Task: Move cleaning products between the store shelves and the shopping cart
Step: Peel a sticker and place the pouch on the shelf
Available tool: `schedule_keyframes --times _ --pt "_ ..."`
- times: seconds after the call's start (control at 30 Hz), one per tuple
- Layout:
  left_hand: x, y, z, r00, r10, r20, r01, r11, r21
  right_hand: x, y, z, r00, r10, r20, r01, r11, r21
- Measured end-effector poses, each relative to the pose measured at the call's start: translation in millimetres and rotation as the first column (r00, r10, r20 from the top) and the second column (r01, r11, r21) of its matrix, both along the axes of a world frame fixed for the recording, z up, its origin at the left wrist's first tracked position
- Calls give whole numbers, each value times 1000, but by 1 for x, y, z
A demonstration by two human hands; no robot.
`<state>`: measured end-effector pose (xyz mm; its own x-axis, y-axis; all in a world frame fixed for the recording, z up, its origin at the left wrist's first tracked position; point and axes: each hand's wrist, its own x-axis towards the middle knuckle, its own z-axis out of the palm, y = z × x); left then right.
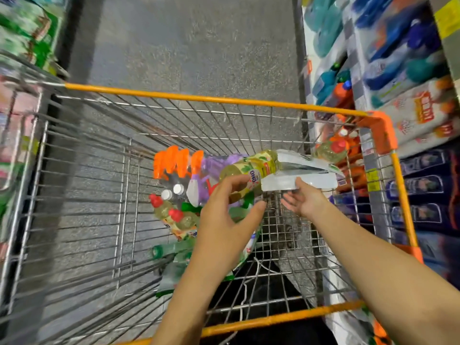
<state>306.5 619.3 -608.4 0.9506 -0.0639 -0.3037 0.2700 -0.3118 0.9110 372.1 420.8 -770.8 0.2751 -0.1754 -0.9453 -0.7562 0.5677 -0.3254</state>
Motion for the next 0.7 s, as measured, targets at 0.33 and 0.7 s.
schedule_keyframes --times 0.33,0.7 --pt "-5 11 1 995 -98 1 98 993 64 -21 -1 57 953 -137 271 164 983 -78" --pt "-5 28 26 839 -544 15 544 838 -40 -89 12 272 727 26 686 77 990 -119"
